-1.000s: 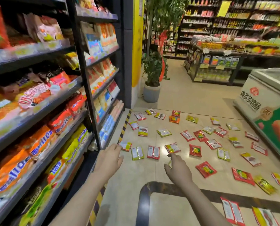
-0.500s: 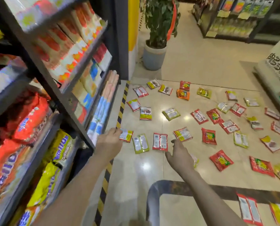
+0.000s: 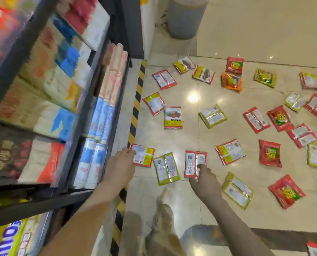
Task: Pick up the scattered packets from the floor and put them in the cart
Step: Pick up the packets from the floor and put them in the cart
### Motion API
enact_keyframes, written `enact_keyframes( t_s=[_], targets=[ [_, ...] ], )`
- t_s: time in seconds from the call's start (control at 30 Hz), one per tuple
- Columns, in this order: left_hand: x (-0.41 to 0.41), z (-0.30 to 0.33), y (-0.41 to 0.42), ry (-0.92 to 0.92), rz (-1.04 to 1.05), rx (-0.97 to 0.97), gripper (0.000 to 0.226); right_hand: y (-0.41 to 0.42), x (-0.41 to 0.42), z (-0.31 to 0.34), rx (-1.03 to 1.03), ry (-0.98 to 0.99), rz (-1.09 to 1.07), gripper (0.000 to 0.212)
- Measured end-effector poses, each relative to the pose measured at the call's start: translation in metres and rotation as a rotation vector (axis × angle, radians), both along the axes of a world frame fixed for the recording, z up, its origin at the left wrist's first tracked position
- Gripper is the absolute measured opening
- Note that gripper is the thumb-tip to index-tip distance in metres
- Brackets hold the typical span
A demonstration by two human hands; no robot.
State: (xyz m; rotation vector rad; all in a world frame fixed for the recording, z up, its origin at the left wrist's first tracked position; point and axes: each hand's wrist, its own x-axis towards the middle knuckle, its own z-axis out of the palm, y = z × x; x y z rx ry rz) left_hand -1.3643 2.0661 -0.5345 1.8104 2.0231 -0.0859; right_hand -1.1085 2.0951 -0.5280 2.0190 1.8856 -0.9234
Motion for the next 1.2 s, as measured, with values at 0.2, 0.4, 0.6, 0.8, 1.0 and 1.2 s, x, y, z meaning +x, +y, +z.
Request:
enact_keyframes(
  t_s=[0.2, 0.4, 0.6, 0.8, 1.0, 1.2],
  targets=[
    [-0.022, -0.132, 0.072, 0.055, -0.052, -0.056, 0.045, 0.069, -0.026, -0.124, -0.099, -0.063, -0.029, 0.055],
    [-0.049, -0.308, 0.117, 0.091, -0.054, -0.19, 0.057, 0.098, -0.051, -0.286, -0.189, -0.105, -0.129, 0.083],
    [-0.051, -0.437, 0.144, 0.114, -0.227, -0.45, 0.095, 0.087, -0.072, -0.434, -0.334, -0.099, -0.182, 0.106],
    [-0.059, -0.498, 0.15, 0.115, -0.328, -0.423, 0.114, 0.081, -0.085, -0.487, -0.312, -0.127, -0.222, 0.116],
    [-0.055, -0.515, 0.167, 0.027, -0.053, -0.066, 0.104, 0.127, -0.088, -0.495, 0.053, -0.053, -0.471, 0.103],
    [-0.052, -0.505, 0.184, -0.319, 0.483, -0.301, 0.083, 0.154, -0.069, -0.499, -0.088, 0.05, -0.773, 0.097]
  ],
)
